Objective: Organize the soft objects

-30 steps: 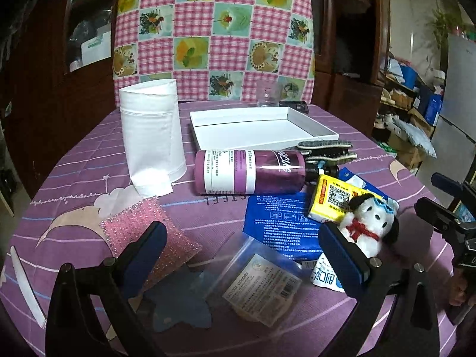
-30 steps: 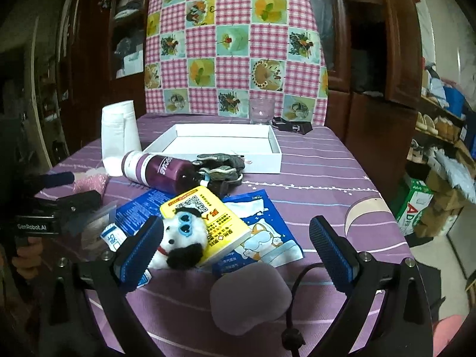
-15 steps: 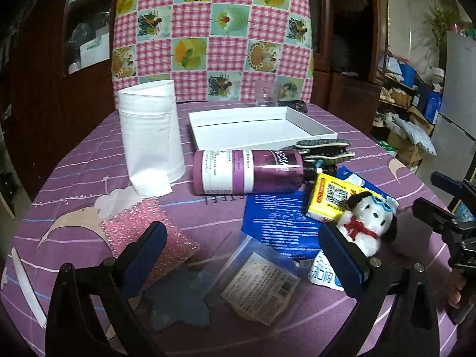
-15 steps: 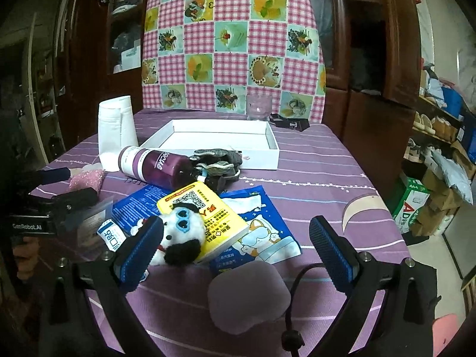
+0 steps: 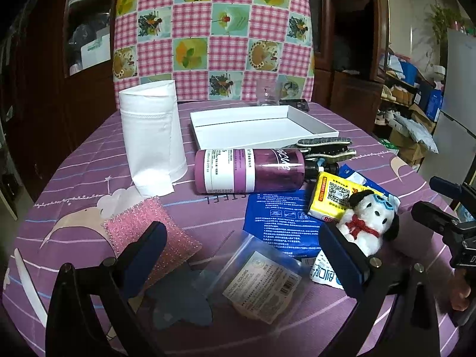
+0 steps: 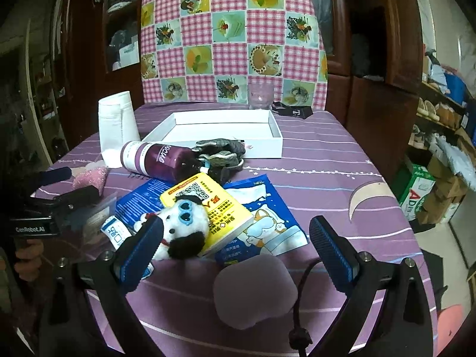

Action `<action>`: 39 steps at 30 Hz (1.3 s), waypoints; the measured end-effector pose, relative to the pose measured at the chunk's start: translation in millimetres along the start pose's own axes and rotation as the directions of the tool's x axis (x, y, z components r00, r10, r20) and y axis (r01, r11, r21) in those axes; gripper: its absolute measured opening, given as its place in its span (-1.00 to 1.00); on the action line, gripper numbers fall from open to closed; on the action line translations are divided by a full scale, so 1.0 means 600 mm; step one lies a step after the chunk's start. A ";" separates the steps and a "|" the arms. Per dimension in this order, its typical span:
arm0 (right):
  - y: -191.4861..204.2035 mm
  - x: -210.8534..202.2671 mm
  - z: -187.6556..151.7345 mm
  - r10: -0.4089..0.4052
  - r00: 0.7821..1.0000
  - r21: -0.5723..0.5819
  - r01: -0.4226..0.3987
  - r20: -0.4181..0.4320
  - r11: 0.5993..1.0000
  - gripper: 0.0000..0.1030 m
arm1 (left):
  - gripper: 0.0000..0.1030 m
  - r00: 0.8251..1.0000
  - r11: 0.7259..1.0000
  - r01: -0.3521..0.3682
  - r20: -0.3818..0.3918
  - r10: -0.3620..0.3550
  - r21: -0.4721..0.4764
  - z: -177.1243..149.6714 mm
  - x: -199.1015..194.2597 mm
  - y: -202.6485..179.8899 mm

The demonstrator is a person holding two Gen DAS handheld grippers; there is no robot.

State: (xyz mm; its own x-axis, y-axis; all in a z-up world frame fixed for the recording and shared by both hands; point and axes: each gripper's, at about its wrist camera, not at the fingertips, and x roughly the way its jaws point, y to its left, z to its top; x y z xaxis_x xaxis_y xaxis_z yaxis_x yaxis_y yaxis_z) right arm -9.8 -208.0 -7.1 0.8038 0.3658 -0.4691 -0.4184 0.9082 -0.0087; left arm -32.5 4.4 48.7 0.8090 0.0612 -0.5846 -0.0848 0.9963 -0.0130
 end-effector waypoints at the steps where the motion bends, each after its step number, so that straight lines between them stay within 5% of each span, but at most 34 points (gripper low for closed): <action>1: 0.001 0.000 0.000 -0.004 1.000 -0.004 0.004 0.001 1.000 0.91 | 1.00 1.000 1.000 0.001 -0.001 -0.001 0.000 0.000 0.000 0.000; 26: -0.005 -0.008 0.002 0.018 1.000 0.013 -0.019 0.016 1.000 0.91 | 1.00 0.999 0.999 -0.034 0.028 0.033 0.030 -0.001 -0.006 -0.005; 31: -0.005 -0.003 0.003 0.033 0.999 0.017 -0.033 0.005 0.999 0.78 | 1.00 0.999 0.999 -0.033 0.034 0.032 0.031 0.000 -0.008 -0.005; 39: -0.001 -0.020 0.061 0.024 1.000 -0.009 -0.024 -0.007 1.000 0.68 | 1.00 0.997 0.998 -0.048 0.066 0.046 0.037 0.014 -0.021 -0.002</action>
State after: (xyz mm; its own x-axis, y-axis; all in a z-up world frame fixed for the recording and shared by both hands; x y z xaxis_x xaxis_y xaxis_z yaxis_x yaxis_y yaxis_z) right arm -3.6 -205.5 31.0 0.7910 0.3858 -0.4749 -0.4413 0.8974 -0.0060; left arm -37.6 2.7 62.7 0.8409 0.1105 -0.5297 -0.1022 0.9937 0.0451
